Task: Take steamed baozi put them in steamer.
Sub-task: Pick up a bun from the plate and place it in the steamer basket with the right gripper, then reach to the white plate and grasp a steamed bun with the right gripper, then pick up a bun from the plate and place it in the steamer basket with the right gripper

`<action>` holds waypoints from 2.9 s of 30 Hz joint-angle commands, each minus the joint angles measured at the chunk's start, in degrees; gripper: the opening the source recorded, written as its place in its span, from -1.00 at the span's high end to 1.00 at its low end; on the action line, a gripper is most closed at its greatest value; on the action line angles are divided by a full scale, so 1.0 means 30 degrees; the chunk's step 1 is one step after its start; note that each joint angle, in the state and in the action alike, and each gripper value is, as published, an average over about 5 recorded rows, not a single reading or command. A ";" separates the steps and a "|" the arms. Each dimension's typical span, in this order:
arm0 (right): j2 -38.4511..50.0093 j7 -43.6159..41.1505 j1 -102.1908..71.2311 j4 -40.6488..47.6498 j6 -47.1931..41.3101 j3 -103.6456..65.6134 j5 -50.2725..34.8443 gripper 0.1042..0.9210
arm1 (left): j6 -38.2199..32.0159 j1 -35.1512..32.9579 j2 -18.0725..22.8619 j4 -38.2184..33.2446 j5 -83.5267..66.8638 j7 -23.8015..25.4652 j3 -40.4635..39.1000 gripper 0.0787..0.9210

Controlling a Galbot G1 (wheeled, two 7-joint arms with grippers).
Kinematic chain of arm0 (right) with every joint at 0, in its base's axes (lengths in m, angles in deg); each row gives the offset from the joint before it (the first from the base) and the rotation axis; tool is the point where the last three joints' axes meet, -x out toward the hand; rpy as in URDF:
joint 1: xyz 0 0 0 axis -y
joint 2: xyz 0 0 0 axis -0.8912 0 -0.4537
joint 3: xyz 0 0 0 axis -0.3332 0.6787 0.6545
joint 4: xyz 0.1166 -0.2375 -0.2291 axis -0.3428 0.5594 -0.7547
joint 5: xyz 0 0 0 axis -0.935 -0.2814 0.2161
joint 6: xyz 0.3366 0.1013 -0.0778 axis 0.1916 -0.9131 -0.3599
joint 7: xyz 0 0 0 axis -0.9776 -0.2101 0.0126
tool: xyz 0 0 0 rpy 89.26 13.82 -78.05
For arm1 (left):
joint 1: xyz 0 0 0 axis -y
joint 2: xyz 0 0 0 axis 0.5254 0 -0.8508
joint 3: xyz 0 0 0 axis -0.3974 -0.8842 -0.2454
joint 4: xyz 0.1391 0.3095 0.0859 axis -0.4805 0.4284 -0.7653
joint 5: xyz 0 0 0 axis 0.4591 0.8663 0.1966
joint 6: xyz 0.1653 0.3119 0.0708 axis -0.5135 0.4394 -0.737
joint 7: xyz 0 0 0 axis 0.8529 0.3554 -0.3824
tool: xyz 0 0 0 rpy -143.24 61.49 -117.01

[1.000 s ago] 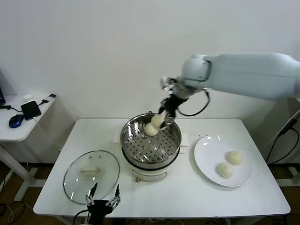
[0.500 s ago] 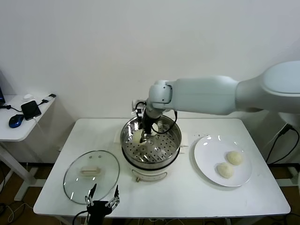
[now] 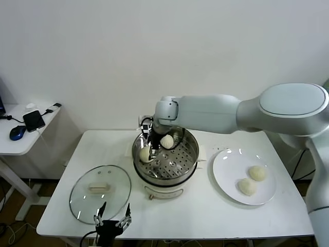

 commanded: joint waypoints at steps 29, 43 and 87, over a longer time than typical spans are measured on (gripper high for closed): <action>1.7640 -0.5991 -0.4253 -0.3473 0.5283 -0.1245 1.3581 -0.76 | -0.0005 -0.0494 0.0436 -0.0060 0.0639 -0.0010 -0.0207 -0.77; 1.5800 -0.4696 -0.6903 -0.2212 0.4253 -0.3093 1.4200 -0.76 | -0.0140 -0.0576 0.0611 0.0072 0.0655 -0.0076 -0.0121 -0.77; 0.3895 -0.8103 0.7178 -0.4848 1.4815 -0.1227 1.1760 -0.41 | 0.0119 -0.0555 0.0331 -0.0375 0.1048 -0.0031 -0.1185 -0.77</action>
